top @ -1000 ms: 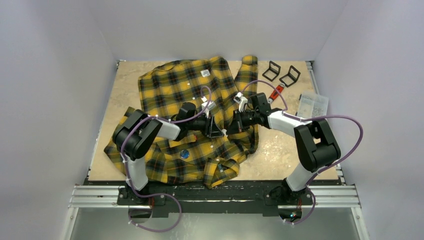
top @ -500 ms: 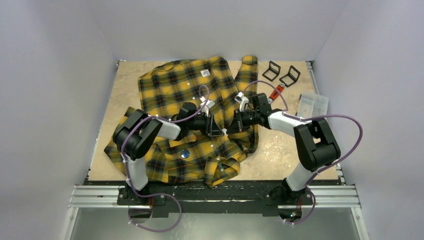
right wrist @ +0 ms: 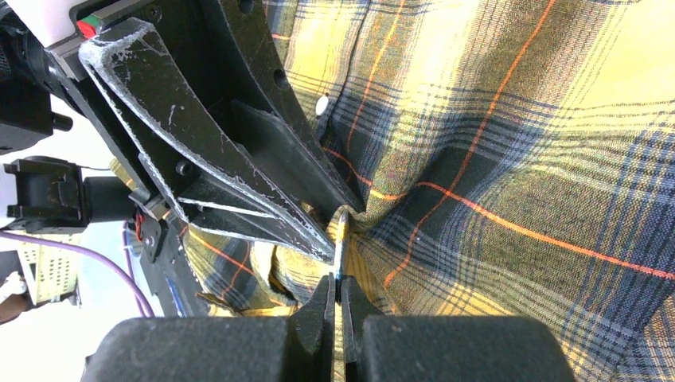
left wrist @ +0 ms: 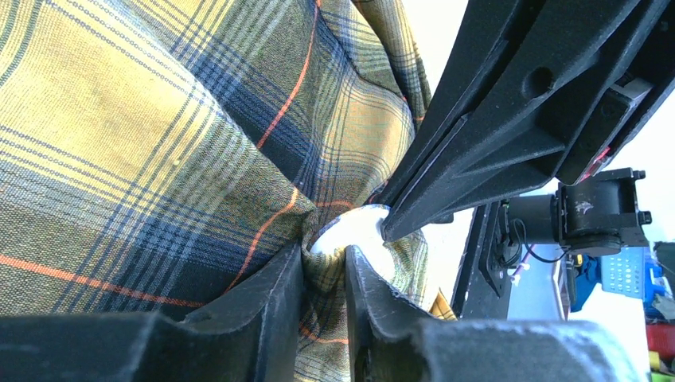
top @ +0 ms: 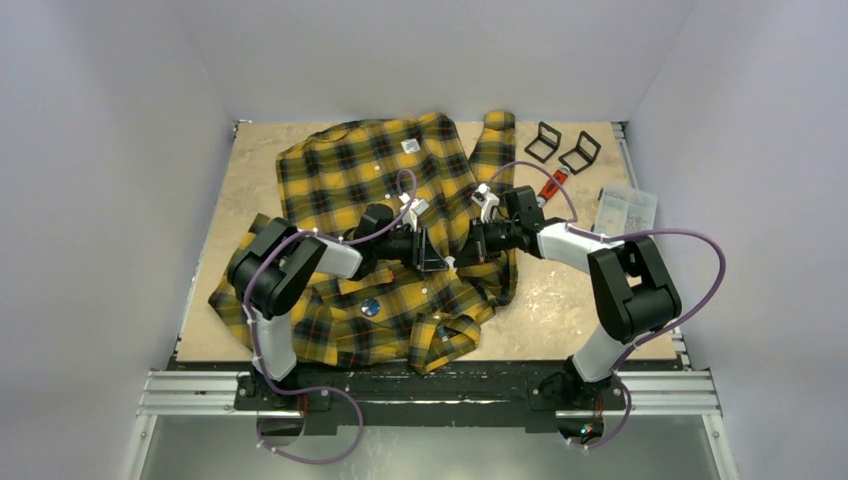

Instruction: Remove the brooch from the garment

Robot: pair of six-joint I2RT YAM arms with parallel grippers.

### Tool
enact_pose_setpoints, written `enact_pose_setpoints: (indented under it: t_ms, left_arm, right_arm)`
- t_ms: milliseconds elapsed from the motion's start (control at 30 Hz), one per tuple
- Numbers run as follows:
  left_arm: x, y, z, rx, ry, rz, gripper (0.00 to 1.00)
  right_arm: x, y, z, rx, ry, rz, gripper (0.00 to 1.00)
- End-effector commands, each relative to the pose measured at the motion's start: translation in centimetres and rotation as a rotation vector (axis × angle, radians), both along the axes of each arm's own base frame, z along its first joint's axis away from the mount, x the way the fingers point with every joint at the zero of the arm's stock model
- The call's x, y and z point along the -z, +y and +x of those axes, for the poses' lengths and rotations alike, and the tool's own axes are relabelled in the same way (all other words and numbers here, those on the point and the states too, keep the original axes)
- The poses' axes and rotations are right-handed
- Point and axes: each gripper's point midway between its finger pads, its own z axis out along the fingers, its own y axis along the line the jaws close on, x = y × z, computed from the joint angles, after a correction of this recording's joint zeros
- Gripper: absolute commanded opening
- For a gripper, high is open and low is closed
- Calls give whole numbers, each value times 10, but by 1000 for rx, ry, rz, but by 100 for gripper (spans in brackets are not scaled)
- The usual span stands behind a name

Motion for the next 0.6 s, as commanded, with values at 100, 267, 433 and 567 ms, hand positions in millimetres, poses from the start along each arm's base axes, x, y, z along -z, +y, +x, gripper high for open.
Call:
enact_pose_setpoints:
  t_ms: [100,267,433,567]
  left_arm:
    - [-31,-7,15,18,-143,-108,38]
    - [-34,11,18,3,-134,-114,51]
    - [-32,18,12,-2,-131,-85,53]
    - [-28,20,7,7,-127,-75,50]
  right_arm:
    - [-21,9,-8,-60,-56,73,0]
    - [-30,1,0,11,-160,71,0]
    - [-39,-4,11,100,-256,74,0]
    - [-42,-8,15,146,-310,80,0]
